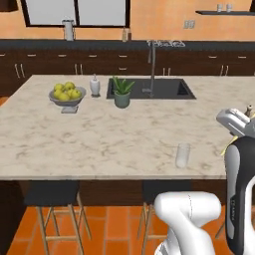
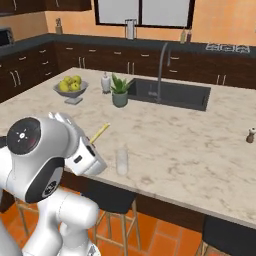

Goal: Take a straw from the drawer in front and place it inside the glass cup on the dining counter.

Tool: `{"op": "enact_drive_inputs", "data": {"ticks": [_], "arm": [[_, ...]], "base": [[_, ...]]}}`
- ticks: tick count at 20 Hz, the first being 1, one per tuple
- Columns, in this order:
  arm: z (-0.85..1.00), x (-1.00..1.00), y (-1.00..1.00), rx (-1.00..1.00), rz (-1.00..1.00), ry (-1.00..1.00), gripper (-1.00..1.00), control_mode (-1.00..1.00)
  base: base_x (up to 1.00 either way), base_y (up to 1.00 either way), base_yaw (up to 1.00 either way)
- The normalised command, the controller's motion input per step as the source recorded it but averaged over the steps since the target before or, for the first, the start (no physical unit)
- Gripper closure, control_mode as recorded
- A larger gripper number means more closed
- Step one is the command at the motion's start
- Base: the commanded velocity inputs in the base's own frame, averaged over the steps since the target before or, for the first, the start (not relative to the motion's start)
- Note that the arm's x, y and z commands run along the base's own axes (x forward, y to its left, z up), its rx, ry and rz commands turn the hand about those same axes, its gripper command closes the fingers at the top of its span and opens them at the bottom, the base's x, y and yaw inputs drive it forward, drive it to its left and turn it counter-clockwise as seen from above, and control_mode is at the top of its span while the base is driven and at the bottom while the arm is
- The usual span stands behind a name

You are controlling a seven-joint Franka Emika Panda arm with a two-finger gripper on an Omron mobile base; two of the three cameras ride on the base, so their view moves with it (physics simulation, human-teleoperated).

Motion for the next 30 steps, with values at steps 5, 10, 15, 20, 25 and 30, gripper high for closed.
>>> {"op": "enact_drive_inputs", "data": {"ticks": [5,10,15,20,25,30], "arm": [[0.00,0.00,0.00,0.00,0.00,0.00,1.00,1.00],[0.00,0.00,0.00,0.00,0.00,0.00,1.00,1.00],[0.31,0.41,-0.01,0.00,0.07,-0.23,1.00,-1.00],[0.22,0.46,-0.01,0.00,0.23,-0.28,1.00,-1.00],[-0.01,0.41,0.00,0.00,0.19,-0.03,1.00,-1.00],[-0.20,0.42,0.00,-0.02,0.23,0.00,1.00,-1.00]], "base": [[0.76,0.10,-0.27],[0.69,0.10,-0.23],[0.11,0.03,-0.03],[0.00,0.00,0.00],[0.00,0.00,0.00],[0.00,0.00,0.00]]}}
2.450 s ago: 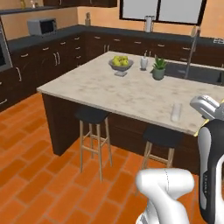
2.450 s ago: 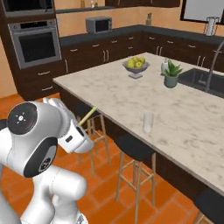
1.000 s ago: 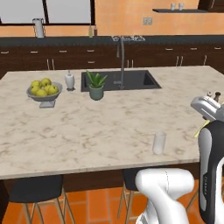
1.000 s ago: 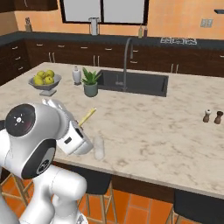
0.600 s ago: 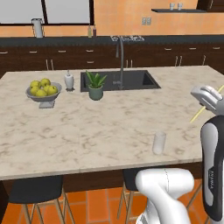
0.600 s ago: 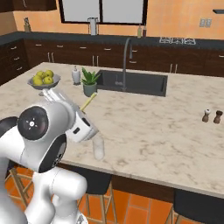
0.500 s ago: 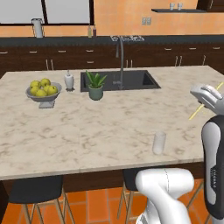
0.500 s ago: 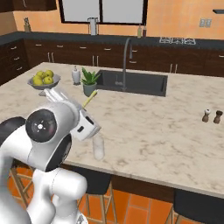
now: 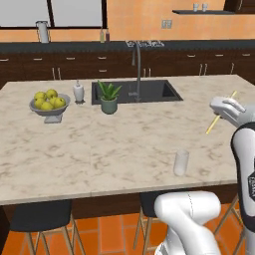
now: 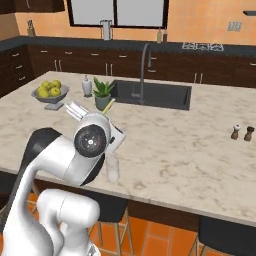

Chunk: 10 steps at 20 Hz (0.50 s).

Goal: Take a straw from the drawer in front and place it inside the glass cup on the dining counter.

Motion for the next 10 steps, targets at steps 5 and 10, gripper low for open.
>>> {"op": "enact_drive_inputs", "data": {"ticks": [5,10], "arm": [[-0.39,0.21,-0.05,-0.10,0.28,0.00,1.00,-1.00],[-0.29,0.32,-0.01,-0.14,0.27,0.00,1.00,-1.00]], "base": [[0.00,0.00,0.00],[0.00,0.00,0.00]]}}
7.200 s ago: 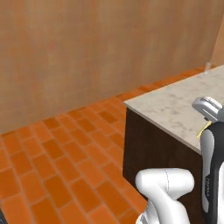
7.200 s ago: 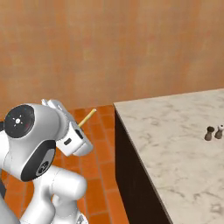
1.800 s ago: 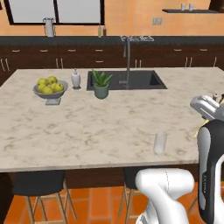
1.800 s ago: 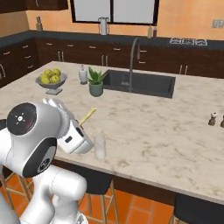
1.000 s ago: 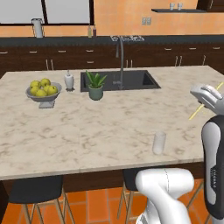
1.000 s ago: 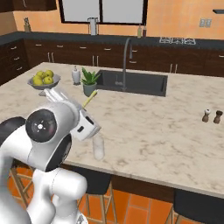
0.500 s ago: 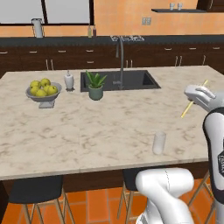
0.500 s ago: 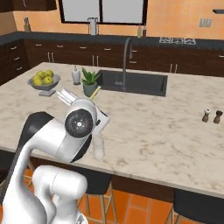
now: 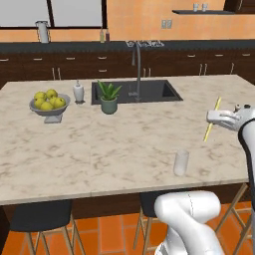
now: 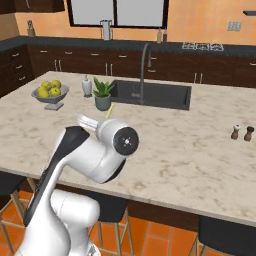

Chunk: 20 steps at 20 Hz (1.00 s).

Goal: Take a straw from the drawer in front and place it inside the glass cup on the dining counter.

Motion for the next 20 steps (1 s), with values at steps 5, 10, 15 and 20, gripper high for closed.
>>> {"op": "enact_drive_inputs", "data": {"ticks": [5,10,15,20], "arm": [[-0.21,0.40,-0.01,-0.10,0.27,-0.06,1.00,-1.00],[-0.39,0.39,0.00,-0.01,0.27,-0.05,1.00,-1.00],[-0.33,0.36,0.00,0.00,0.25,-0.02,1.00,-1.00],[-0.30,0.31,0.00,0.00,0.18,-0.12,1.00,-1.00]], "base": [[0.00,0.00,0.00],[0.00,0.00,0.00],[0.00,0.00,0.00],[0.00,0.00,0.00]]}}
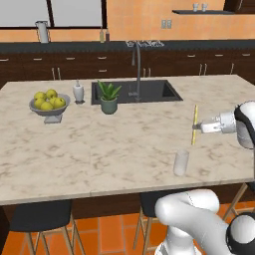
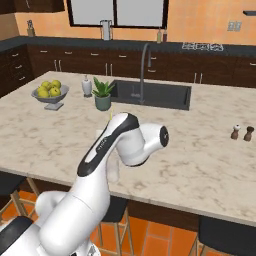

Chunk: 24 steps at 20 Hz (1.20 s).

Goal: Take a straw from the drawer in front and place it inside the glass cup on the dining counter.

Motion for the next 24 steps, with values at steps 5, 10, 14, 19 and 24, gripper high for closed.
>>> {"op": "enact_drive_inputs", "data": {"ticks": [5,10,14,19,24], "arm": [[-0.32,0.14,0.00,0.00,0.15,-0.11,1.00,-1.00],[-0.23,0.01,0.03,-0.01,0.09,-0.01,1.00,-1.00],[-0.17,0.05,0.12,0.00,0.06,0.00,1.00,-1.00],[-0.20,0.09,0.20,0.00,0.03,0.00,1.00,-1.00],[-0.13,0.18,0.02,0.00,0.03,0.00,1.00,-1.00]], "base": [[0.00,0.00,0.00],[0.00,0.00,0.00],[0.00,0.00,0.00],[0.00,0.00,0.00],[0.00,0.00,0.00]]}}
